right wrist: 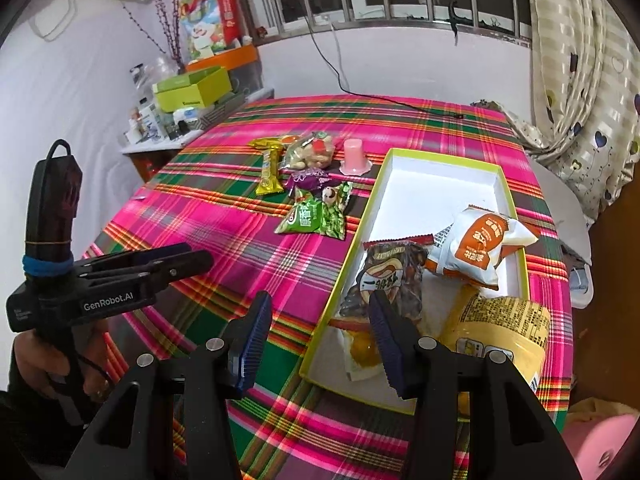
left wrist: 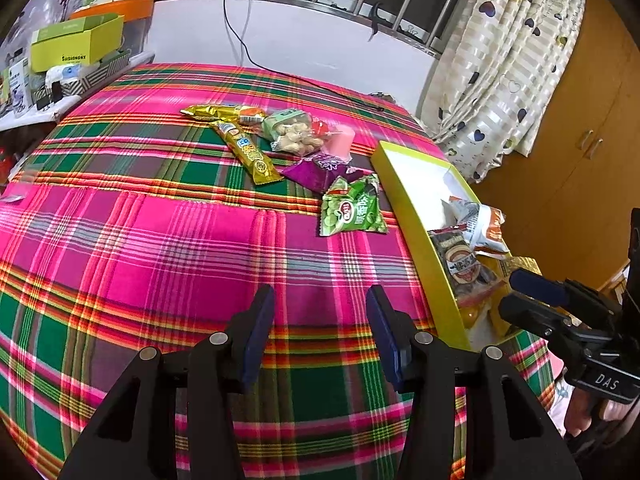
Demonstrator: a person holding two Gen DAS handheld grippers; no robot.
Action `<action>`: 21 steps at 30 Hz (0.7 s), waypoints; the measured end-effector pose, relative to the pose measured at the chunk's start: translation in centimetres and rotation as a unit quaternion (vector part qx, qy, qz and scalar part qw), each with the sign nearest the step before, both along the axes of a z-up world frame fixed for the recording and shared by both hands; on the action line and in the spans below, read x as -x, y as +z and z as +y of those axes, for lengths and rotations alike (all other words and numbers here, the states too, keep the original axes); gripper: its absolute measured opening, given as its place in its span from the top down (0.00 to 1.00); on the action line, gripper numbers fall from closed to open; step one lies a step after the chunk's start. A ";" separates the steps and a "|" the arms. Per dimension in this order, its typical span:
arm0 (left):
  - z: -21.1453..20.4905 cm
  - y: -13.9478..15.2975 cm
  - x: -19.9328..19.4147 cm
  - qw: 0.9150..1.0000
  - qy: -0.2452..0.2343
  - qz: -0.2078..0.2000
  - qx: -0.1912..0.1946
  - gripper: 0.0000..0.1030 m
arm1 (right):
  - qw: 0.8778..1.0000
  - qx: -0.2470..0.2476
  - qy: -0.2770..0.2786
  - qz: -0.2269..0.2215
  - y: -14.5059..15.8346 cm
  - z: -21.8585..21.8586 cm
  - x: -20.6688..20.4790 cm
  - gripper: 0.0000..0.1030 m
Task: Organize snacks
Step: 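Withdraw both grippers from the box back over the remaining snacks, then grasp the purple snack bag with the right gripper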
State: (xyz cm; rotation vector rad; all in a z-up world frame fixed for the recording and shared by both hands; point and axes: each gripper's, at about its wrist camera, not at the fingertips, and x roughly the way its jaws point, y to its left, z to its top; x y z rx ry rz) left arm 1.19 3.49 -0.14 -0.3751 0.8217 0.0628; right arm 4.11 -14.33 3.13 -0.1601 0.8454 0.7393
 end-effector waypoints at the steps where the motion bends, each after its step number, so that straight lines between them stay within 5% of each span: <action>1: 0.1 -0.1 -0.1 1.000 0.001 0.000 0.001 0.53 | 1.000 0.000 0.000 0.001 0.0 0.1 -0.2 0.53; 21: 3.7 -0.8 -0.7 0.999 0.031 0.002 0.028 0.53 | 0.997 0.051 0.052 -0.006 0.3 7.7 -5.5 0.53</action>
